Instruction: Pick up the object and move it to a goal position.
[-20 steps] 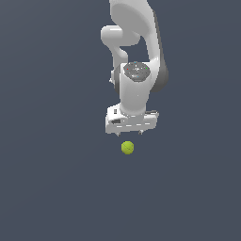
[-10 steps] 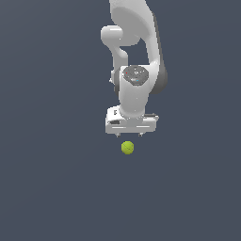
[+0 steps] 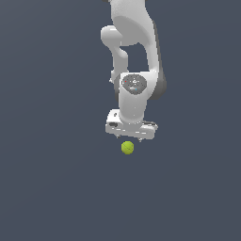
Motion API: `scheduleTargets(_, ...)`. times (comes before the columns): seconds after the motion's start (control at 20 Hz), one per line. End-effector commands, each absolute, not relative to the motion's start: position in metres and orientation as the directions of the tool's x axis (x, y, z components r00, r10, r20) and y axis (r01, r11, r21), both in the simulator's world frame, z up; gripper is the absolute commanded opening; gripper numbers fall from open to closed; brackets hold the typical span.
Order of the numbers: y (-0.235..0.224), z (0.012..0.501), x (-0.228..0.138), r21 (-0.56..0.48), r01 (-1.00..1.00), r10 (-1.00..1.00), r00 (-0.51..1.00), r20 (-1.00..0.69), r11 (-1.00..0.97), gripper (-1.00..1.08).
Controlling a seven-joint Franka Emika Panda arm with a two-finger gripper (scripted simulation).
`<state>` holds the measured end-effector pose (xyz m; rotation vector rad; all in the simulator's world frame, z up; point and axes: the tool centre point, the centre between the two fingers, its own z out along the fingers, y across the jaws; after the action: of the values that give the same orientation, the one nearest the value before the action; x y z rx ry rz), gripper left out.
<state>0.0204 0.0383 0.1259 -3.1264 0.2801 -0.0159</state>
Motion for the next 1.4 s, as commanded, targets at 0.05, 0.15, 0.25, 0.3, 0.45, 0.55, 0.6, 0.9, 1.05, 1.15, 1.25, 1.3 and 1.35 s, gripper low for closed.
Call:
scheduleTargets(0.05, 0.038, 0.116, 0.021, -0.004, -0.274, -0.274, 0.962, 0.006, -0.962, 1.00)
scheduleTargets(0.15, 0.038, 0.110, 0.022, -0.004, -0.321, -0.321, 0.947, 0.004, -0.947, 1.00)
scheduleTargets(0.25, 0.037, 0.106, 0.022, -0.003, -0.362, -0.362, 0.932, 0.003, -0.932, 1.00)
scheduleTargets(0.3, 0.037, 0.104, 0.022, -0.003, -0.380, -0.380, 0.925, 0.002, -0.925, 1.00)
scheduleTargets(0.45, 0.037, 0.099, 0.022, -0.002, -0.426, -0.426, 0.905, 0.001, -0.905, 1.00)
scheduleTargets(0.55, 0.037, 0.096, 0.022, -0.001, -0.450, -0.450, 0.893, 0.001, -0.893, 1.00)
scheduleTargets(0.6, 0.037, 0.095, 0.022, -0.001, -0.460, -0.460, 0.888, 0.001, -0.888, 1.00)
scheduleTargets(0.9, 0.036, 0.091, 0.023, 0.000, -0.490, -0.490, 0.871, 0.000, -0.871, 1.00)
scheduleTargets(1.05, 0.036, 0.091, 0.023, 0.000, -0.487, -0.487, 0.873, 0.000, -0.873, 1.00)
scheduleTargets(1.15, 0.036, 0.088, 0.022, 0.000, -0.487, -0.487, 0.873, 0.000, -0.873, 1.00)
scheduleTargets(1.25, 0.036, 0.082, 0.022, 0.000, -0.488, -0.488, 0.873, 0.000, -0.873, 1.00)
scheduleTargets(1.3, 0.036, 0.077, 0.022, 0.000, -0.488, -0.488, 0.873, 0.000, -0.873, 1.00)
scheduleTargets(1.35, 0.036, 0.072, 0.022, 0.000, -0.489, -0.489, 0.872, 0.000, -0.872, 1.00)
